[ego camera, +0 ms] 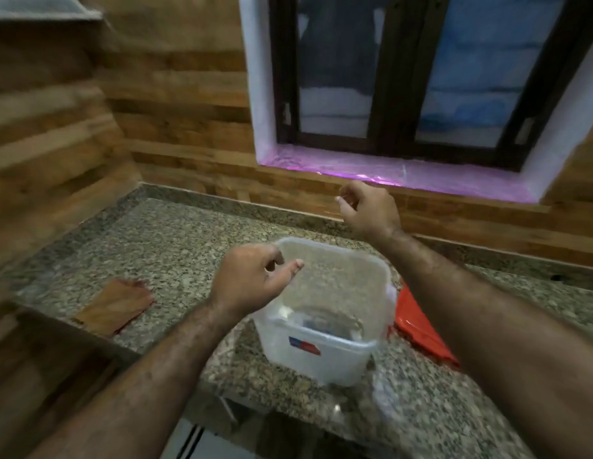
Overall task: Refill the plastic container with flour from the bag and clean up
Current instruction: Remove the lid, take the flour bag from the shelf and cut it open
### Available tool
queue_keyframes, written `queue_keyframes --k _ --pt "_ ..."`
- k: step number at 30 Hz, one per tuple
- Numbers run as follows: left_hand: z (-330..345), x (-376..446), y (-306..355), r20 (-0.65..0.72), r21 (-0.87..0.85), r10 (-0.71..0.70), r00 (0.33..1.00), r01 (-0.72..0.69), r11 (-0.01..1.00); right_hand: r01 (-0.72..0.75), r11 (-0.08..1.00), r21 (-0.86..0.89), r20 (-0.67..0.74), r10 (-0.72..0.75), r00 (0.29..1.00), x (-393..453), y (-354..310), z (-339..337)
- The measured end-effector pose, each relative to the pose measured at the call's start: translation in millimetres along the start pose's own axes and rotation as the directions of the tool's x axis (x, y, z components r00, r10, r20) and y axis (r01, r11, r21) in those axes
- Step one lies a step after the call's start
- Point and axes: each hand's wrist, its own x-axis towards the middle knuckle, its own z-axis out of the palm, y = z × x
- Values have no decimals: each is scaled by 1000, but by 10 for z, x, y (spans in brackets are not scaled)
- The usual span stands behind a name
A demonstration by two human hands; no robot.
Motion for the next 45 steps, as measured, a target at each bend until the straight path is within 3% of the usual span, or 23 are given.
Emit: queue_keyframes --k 5,7,10,12,20,24,32,35,37,39,43,45 --pt "-910 725 -690 -135 25 -148 980 152 988 170 985 -38 85 -166 983 859 -1061 255" --pt "-1598 1324 -1360 -272 -9 -201 941 206 979 263 960 -92 66 -258 964 1574 -1912 501" --pt "-1891 1493 -1663 -315 -7 -248 916 259 966 375 905 -203 102 -361 927 1845 -2250 569" --pt "-2049 1544 -1888 -354 -50 -283 892 284 957 411 878 -246 139 -388 911 2032 -2430 737" --pt "-3596 2788 -3811 -569 -134 -376 731 369 920 494 825 -275 71 -495 866 3872 -4515 1685" --pt "-4183 3282 -4555 -611 -158 -425 668 423 892 497 833 -244 -16 -516 857 4638 -5407 2122" --pt "-4700 4057 -5612 -591 -207 -509 625 492 845 547 762 -347 -93 -609 788 5700 -6641 2838" --pt "-4755 4227 -5837 -514 -338 -603 610 502 796 533 772 -347 -25 -576 817 5899 -7033 2996" --pt "-4801 4319 -5937 -481 -370 -603 636 476 798 505 790 -348 50 -522 852 5991 -7200 3041" --pt "-4861 4394 -5960 -497 -289 -559 664 481 828 500 793 -347 89 -503 860 6061 -7270 3042" --pt "-4955 4489 -5840 -550 8 -413 726 498 867 523 785 -333 -10 -557 830 6046 -7207 3029" --pt "-4963 4526 -5733 -587 131 -363 724 527 840 521 792 -320 -57 -565 823 6004 -7133 2998"
